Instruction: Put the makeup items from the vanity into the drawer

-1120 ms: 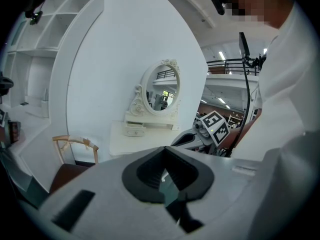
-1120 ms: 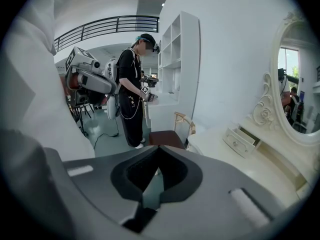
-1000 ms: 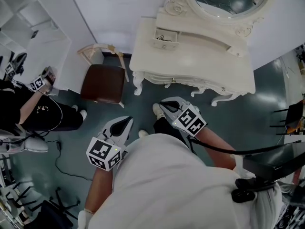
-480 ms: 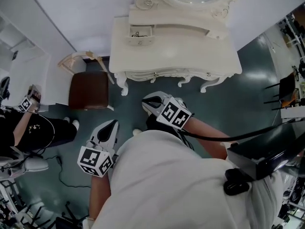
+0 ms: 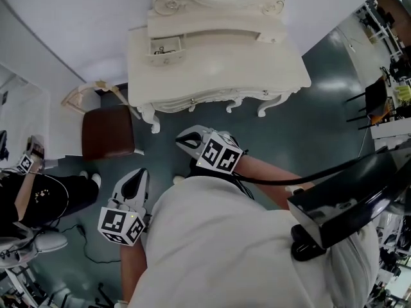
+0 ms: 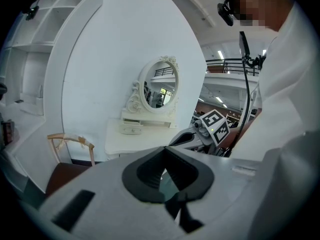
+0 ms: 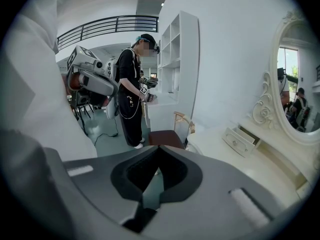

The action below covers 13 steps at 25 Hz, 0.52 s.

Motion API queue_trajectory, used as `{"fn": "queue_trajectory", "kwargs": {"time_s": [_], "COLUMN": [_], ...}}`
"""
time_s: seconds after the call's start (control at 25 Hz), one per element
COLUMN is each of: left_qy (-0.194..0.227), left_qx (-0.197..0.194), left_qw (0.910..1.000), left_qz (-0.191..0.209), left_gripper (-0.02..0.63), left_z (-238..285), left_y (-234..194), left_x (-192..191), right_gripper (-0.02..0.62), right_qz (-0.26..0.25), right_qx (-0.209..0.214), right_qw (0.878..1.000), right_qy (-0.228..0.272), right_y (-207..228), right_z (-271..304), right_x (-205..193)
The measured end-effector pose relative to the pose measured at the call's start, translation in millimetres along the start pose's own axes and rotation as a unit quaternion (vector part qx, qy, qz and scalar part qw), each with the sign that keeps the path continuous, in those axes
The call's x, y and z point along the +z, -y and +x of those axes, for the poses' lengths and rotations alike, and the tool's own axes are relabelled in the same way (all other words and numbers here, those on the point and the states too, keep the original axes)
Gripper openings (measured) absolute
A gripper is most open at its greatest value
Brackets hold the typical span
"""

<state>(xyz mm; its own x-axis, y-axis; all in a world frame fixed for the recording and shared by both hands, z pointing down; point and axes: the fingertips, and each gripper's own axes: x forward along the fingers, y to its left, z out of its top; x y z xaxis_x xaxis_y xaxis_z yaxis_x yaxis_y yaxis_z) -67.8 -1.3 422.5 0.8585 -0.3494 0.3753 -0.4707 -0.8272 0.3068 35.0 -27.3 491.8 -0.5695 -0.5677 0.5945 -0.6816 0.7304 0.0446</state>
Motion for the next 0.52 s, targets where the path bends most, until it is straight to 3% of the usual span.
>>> {"fn": "queue_trajectory", "kwargs": {"time_s": [0.52], "left_qy": [-0.01], "left_qx": [-0.003], "left_qw": [0.9999], "left_qz": [-0.009], "left_gripper": [0.002], "left_z": [29.3], "left_y": [-15.1], "left_x": [13.7], "right_gripper": [0.0], "right_qz": [0.007], "right_qx": [0.005], "right_qw": [1.0], "right_qy": [-0.003], "right_y": [33.7], "right_z": [6.0], "right_x": [0.0]}}
